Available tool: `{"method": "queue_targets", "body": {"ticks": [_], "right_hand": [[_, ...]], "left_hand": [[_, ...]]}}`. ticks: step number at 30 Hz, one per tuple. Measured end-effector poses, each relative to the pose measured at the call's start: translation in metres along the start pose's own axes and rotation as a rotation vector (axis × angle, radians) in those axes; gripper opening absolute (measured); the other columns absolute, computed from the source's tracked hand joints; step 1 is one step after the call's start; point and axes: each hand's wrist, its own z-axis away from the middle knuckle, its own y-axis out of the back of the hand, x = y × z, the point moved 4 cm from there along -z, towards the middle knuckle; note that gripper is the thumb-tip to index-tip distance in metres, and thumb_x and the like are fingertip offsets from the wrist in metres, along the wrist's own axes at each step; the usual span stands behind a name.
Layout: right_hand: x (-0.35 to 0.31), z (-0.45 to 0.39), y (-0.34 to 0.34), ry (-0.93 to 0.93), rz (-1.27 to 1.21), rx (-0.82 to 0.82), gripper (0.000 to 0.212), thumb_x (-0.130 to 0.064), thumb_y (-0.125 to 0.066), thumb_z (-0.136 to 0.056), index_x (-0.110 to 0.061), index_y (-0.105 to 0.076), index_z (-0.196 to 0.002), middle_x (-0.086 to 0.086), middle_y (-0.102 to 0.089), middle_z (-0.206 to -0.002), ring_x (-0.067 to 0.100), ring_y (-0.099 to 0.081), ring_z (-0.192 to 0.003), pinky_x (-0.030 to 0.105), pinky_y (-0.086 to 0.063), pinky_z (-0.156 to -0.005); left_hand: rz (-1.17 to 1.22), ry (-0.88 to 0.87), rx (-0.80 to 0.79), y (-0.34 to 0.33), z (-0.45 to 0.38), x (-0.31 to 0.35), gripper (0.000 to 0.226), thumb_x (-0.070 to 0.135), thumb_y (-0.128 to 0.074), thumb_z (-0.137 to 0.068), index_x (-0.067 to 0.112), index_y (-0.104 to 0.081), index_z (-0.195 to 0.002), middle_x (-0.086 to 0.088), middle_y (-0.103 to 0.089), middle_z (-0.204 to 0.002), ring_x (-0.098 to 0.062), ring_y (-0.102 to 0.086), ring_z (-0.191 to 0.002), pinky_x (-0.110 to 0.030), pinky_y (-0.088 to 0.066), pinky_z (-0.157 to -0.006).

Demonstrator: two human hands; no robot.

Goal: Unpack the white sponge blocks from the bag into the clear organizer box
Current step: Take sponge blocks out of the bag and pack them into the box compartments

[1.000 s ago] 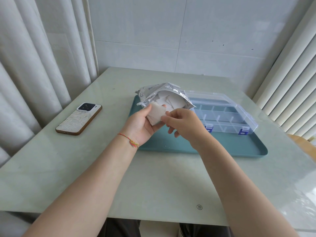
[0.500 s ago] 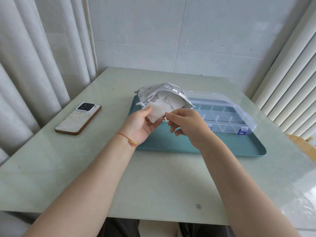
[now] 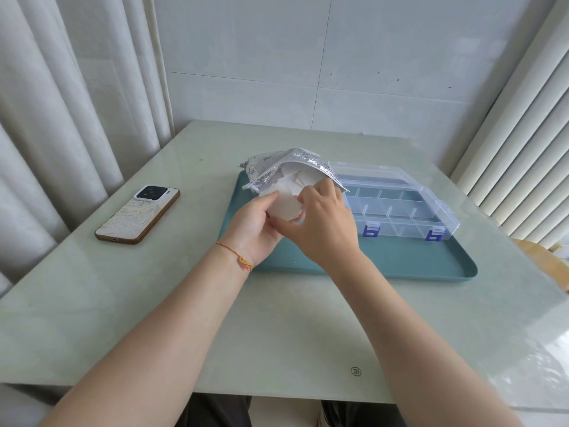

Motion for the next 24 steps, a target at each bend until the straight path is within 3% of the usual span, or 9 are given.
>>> {"method": "queue_targets", "body": {"ticks": [6,10,14,16,18,22,24], "right_hand": [[-0.002,0.002,-0.001,0.031,-0.05,0.032,0.07,-0.069,-0.064,-0.075,-0.016,-0.053,-0.119,0.002,-0.045,-0.119,0.025,-0.044,-0.115,0.039,-0.041,-0.09],[-0.002,0.001,0.0,0.068,-0.032,0.079,0.056,-0.062,-0.061,-0.079,-0.014,-0.06,-0.106,0.003,-0.046,-0.114,0.025,-0.045,-0.112,0.038,-0.039,-0.089],[0.002,-0.001,0.004,0.001,-0.238,0.109,0.028,-0.044,-0.063,-0.085,-0.016,-0.064,-0.086,-0.002,-0.05,-0.103,0.02,-0.049,-0.104,0.037,-0.044,-0.087],[0.01,-0.005,0.006,-0.086,-0.392,0.105,0.017,-0.032,-0.06,-0.088,-0.018,-0.066,-0.094,-0.004,-0.05,-0.106,0.019,-0.051,-0.107,0.034,-0.046,-0.085],[0.015,-0.007,0.003,-0.117,-0.402,0.041,0.025,-0.03,-0.058,-0.091,-0.019,-0.065,-0.112,-0.003,-0.049,-0.117,0.019,-0.049,-0.115,0.033,-0.044,-0.092],[0.003,-0.001,-0.006,-0.041,-0.409,-0.168,0.029,-0.032,-0.049,-0.094,-0.014,-0.062,-0.114,-0.003,-0.045,-0.124,0.019,-0.041,-0.121,0.045,-0.036,-0.105],[-0.004,0.003,-0.007,-0.007,-0.419,-0.239,0.036,-0.028,-0.044,-0.096,-0.016,-0.054,-0.128,-0.002,-0.039,-0.137,0.018,-0.03,-0.133,0.046,-0.027,-0.112]], "left_hand": [[-0.002,-0.007,0.015,0.0,0.001,0.001,0.03,0.011,-0.041,-0.103,-0.002,-0.056,-0.126,-0.015,-0.066,-0.099,-0.021,-0.069,-0.077,-0.029,-0.058,-0.062],[0.017,-0.019,0.02,0.002,-0.001,0.002,0.025,0.009,-0.042,-0.103,-0.001,-0.058,-0.119,-0.013,-0.068,-0.094,-0.02,-0.07,-0.074,-0.03,-0.059,-0.064],[-0.045,-0.012,0.015,0.004,-0.001,0.002,0.021,0.008,-0.044,-0.101,0.001,-0.06,-0.114,-0.014,-0.067,-0.098,-0.022,-0.069,-0.082,-0.033,-0.06,-0.068],[-0.083,-0.013,0.011,0.003,0.0,0.001,0.022,0.006,-0.045,-0.1,0.002,-0.062,-0.113,-0.014,-0.068,-0.096,-0.023,-0.068,-0.085,-0.035,-0.06,-0.066],[-0.1,-0.012,-0.001,0.001,0.001,0.001,0.021,0.005,-0.045,-0.099,0.006,-0.065,-0.105,-0.01,-0.069,-0.089,-0.02,-0.068,-0.08,-0.034,-0.06,-0.063],[-0.185,-0.005,-0.032,-0.001,0.001,0.0,0.022,0.002,-0.046,-0.096,0.005,-0.062,-0.112,-0.008,-0.067,-0.087,-0.015,-0.068,-0.072,-0.024,-0.054,-0.055],[-0.239,0.006,-0.048,-0.002,0.002,-0.001,0.021,0.001,-0.046,-0.095,0.006,-0.062,-0.108,-0.006,-0.064,-0.078,-0.011,-0.065,-0.064,-0.021,-0.051,-0.053]]}}
